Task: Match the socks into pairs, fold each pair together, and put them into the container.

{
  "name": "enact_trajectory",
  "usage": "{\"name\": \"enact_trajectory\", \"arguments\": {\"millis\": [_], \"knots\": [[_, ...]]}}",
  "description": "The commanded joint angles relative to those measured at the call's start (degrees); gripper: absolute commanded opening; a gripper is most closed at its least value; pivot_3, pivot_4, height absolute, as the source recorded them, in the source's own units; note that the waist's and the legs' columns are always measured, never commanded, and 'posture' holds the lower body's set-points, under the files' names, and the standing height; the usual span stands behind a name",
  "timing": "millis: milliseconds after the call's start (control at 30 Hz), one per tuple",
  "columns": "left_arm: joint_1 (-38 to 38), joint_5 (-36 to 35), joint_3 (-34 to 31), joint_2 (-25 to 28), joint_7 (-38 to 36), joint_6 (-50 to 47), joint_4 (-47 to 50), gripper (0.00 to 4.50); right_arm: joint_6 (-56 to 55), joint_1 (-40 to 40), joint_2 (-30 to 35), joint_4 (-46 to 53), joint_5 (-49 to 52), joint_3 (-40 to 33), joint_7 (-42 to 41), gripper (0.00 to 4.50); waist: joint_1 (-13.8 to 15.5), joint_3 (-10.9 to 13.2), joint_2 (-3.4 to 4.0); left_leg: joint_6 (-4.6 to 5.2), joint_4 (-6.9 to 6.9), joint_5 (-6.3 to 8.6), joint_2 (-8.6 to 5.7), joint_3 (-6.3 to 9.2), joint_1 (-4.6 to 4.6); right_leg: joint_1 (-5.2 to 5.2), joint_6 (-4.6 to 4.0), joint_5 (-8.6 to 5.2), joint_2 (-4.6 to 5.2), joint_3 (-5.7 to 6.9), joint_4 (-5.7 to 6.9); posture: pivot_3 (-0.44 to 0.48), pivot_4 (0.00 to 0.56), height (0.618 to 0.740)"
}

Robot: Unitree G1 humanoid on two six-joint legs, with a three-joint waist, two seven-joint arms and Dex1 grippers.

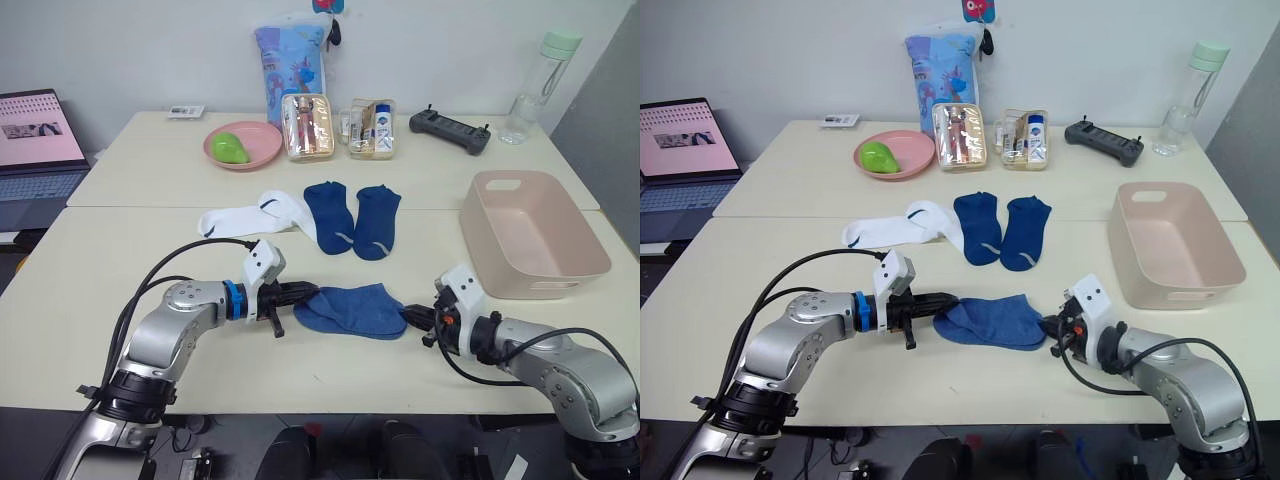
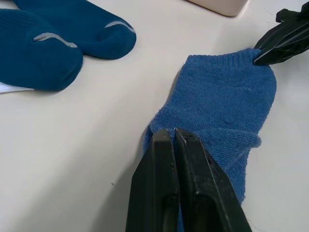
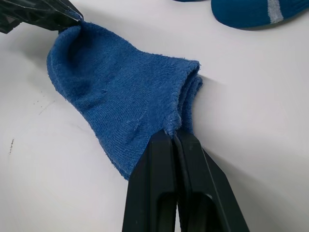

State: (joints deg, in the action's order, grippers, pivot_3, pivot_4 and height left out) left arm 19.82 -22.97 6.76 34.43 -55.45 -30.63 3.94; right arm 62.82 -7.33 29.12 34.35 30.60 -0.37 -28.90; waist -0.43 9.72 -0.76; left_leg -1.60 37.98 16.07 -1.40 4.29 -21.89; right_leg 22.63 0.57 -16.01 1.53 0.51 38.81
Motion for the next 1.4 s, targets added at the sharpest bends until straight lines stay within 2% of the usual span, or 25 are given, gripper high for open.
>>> {"name": "enact_trajectory", "arguments": {"millis": [33, 200, 267, 367, 400, 467, 567, 733, 800, 833, 1033, 1167, 1333, 1400], "knots": [[-0.79, -1.43, -3.58, 0.78, 0.55, 0.10, 2.43, 1.33, -3.18, -0.24, 2.79, -0.24, 0.31, -1.00, -2.58, 1.44, 0.00, 0.00, 0.00, 0.00, 0.00, 0.00, 0.00, -0.01, 0.00, 0.00, 0.00, 0.00, 0.00, 0.00, 0.00, 0.000, 0.150, 0.740], [-2.81, -4.82, -7.16, 3.43, -1.00, -2.82, 5.82, 2.89, -7.60, -1.97, 6.70, -1.03, 3.59, -3.30, -9.80, 3.11, -0.03, 0.01, -0.02, 0.00, 0.00, 0.00, 0.01, 0.01, 0.00, 0.00, 0.00, 0.00, -0.01, 0.02, 0.00, 0.000, 0.150, 0.740], [-2.23, -6.94, -8.45, 3.85, -1.51, -4.19, 7.00, 3.55, -10.39, -4.60, 6.46, -1.80, 4.94, -2.99, -12.84, 3.16, -0.05, 0.02, -0.02, 0.00, 0.00, 0.00, 0.03, 0.01, 0.02, -0.01, 0.00, 0.00, -0.03, 0.01, 0.00, 0.000, 0.150, 0.740], [-0.04, -8.40, -8.97, 2.13, -0.32, -4.43, 7.17, 3.55, -14.05, -8.30, 5.13, -4.24, 2.77, 0.29, -13.42, 3.16, -0.10, 0.03, -0.05, 0.00, 0.03, 0.00, 0.04, 0.00, 0.03, -0.02, 0.00, 0.00, -0.05, 0.01, 0.02, 0.000, 0.150, 0.740], [0.99, -6.85, -7.44, 0.50, 0.78, -2.77, 6.39, 3.58, -17.22, -9.84, 4.80, -6.70, -0.56, 3.43, -13.57, 2.96, -0.08, 0.03, -0.07, 0.00, 0.03, 0.00, 0.04, 0.00, 0.05, -0.05, 0.01, 0.00, -0.05, 0.02, 0.02, 0.000, 0.150, 0.740], [2.01, -3.17, -3.37, -2.39, 2.05, 0.37, 4.99, 3.16, -23.45, -12.31, 3.89, -11.87, -5.60, 8.94, -15.16, 2.57, -0.05, 0.01, -0.13, 0.00, 0.04, 0.00, 0.03, 0.01, 0.06, -0.08, 0.00, 0.00, -0.05, 0.03, 0.00, 0.000, 0.150, 0.740], [0.89, 0.92, 1.27, -3.61, 1.53, 3.44, 4.08, 2.37, -29.79, -14.18, 2.48, -17.15, -10.12, 13.27, -16.48, 1.58, -0.03, 0.02, -0.13, 0.00, 0.04, 0.00, 0.01, -0.02, 0.05, -0.11, 0.01, 0.00, -0.04, -0.01, -0.10, 0.000, 0.150, 0.740], [-1.61, 4.65, 4.22, -3.88, 2.26, 6.37, 2.50, 0.74, -35.50, -13.78, 0.33, -23.30, -14.84, 16.93, -16.86, 0.00, -0.04, 0.05, -0.17, -0.01, 0.03, -0.01, 0.05, -0.04, -0.02, 0.04, 0.02, -0.01, -0.04, -0.07, -0.02, 0.000, 0.150, 0.740], [-3.38, 7.23, 5.30, -2.49, 1.94, 7.91, 1.66, 0.09, -37.63, -12.00, 0.60, -25.32, -16.46, 17.92, -17.65, 0.00, -0.03, 0.04, -0.17, -0.01, 0.03, -0.01, 0.05, -0.03, 0.04, 0.01, 0.02, -0.01, -0.04, -0.06, 0.04, 0.000, 0.150, 0.740], [-4.01, 8.25, 5.45, -1.66, 1.76, 8.64, 1.20, 0.04, -38.52, -11.23, 1.00, -25.98, -17.06, 17.96, -17.96, 0.00, -0.01, 0.04, -0.17, -0.01, 0.03, -0.01, 0.05, -0.04, 0.08, -0.01, 0.02, -0.01, -0.04, -0.07, 0.06, 0.000, 0.150, 0.740], [-7.42, 11.50, 5.11, 2.74, 0.14, 13.10, -1.19, 0.04, -40.37, -7.63, 3.46, -26.14, -17.69, 15.87, -19.74, 0.00, -0.01, 0.03, -0.14, -0.01, 0.04, 0.00, 0.05, -0.04, 0.14, -0.07, 0.01, -0.01, -0.04, -0.08, 0.06, 0.000, 0.150, 0.740], [-6.87, 9.72, 4.13, 1.07, 1.00, 13.19, -1.86, 0.04, -40.34, -6.57, 4.25, -25.34, -16.81, 14.41, -21.18, 0.00, 0.05, 0.02, -0.13, 0.00, 0.03, 0.00, 0.05, -0.01, 0.33, -0.31, 0.02, -0.02, -0.04, -0.04, 0.02, 0.000, 0.150, 0.740], [-6.38, 4.03, 1.70, -1.53, 0.49, 9.16, 2.78, 0.04, -35.10, -5.81, 4.86, -19.85, -11.47, 10.43, -22.11, 0.00, 0.11, 0.04, -0.16, 0.01, 0.04, 0.00, 0.04, 0.00, 0.33, -0.34, 0.02, -0.02, -0.03, -0.02, 0.01, 0.000, 0.150, 0.740], [-6.44, 3.18, 0.44, -1.28, 0.70, 8.66, 4.36, 0.00, -30.24, -5.37, 4.95, -16.59, -6.39, 6.48, -21.63, 0.38, 0.12, 0.04, -0.16, 0.01, 0.04, 0.00, 0.04, 0.02, 0.28, -0.31, 0.02, -0.02, -0.03, -0.02, 0.01, 0.000, 0.150, 0.740]]}}
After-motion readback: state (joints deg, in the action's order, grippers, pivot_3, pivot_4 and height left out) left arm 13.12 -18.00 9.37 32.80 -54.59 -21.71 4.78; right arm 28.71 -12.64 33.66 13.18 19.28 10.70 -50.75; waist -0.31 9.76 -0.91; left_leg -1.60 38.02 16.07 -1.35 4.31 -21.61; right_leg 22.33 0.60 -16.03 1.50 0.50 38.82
